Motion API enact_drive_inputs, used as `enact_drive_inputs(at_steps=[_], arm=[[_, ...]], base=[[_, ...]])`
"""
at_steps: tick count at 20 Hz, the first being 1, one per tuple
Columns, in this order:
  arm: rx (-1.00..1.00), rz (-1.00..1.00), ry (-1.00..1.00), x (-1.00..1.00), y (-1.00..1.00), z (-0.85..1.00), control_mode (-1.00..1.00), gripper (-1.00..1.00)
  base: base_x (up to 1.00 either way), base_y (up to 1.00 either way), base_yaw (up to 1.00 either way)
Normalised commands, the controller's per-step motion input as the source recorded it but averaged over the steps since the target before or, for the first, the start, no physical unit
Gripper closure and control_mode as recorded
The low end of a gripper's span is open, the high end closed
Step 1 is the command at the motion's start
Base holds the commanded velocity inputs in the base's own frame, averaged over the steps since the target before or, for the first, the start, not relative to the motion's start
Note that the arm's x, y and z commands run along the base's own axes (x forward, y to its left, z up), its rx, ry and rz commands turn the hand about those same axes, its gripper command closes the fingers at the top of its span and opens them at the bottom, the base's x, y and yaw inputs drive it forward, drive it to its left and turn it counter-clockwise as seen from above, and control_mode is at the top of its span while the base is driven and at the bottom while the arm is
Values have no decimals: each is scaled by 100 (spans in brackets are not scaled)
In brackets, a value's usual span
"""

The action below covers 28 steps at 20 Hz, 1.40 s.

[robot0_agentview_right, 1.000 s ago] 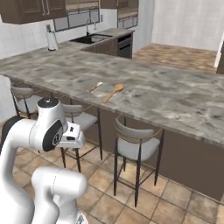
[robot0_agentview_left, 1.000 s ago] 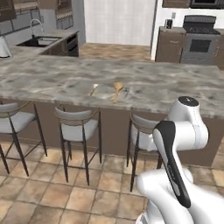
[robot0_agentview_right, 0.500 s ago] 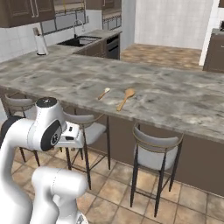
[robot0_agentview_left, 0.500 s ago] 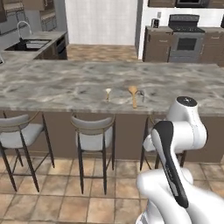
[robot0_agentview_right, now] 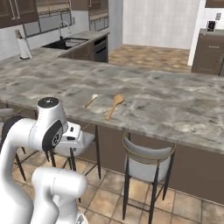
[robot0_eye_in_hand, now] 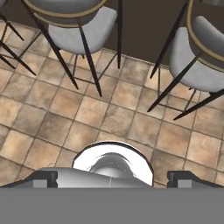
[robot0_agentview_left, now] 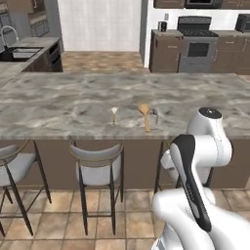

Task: Pick up the metallic utensils from the counter and place them in the open drawer. Make sure not to pick up any wooden utensils.

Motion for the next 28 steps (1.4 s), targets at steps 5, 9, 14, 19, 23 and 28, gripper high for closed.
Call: enact_drive_inputs(at_steps=[5, 9, 14, 19, 23, 28], arm=[[0, 0, 0, 0, 0, 0, 100, -100], [0, 0, 0, 0, 0, 0, 100, -100], [0, 0, 0, 0, 0, 0, 100, -100], [0, 0, 0, 0, 0, 0, 100, -100], [0, 0, 0, 0, 0, 0, 100, -100], [0, 0, 0, 0, 0, 0, 100, -100]], base=[[49, 1, -27], [62, 28, -34], [82, 48, -37], [71, 67, -19], [18, 9, -3], [0, 0, 0]])
